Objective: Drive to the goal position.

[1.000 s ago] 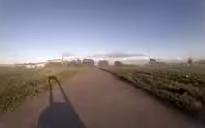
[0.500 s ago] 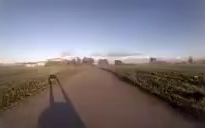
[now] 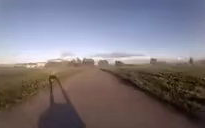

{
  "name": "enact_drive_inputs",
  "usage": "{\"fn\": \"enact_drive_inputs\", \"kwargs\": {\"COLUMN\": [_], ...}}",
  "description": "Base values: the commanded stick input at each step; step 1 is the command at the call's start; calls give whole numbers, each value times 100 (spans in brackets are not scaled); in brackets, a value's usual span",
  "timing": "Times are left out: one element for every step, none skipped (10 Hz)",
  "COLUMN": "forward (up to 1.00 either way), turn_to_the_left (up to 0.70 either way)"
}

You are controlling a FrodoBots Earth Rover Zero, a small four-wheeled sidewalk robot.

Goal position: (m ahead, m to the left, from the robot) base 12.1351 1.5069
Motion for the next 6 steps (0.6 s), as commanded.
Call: {"fn": "enact_drive_inputs", "kwargs": {"forward": [70,70,70,70,70,70], "turn_to_the_left": [0,0,0,0,0,0]}}
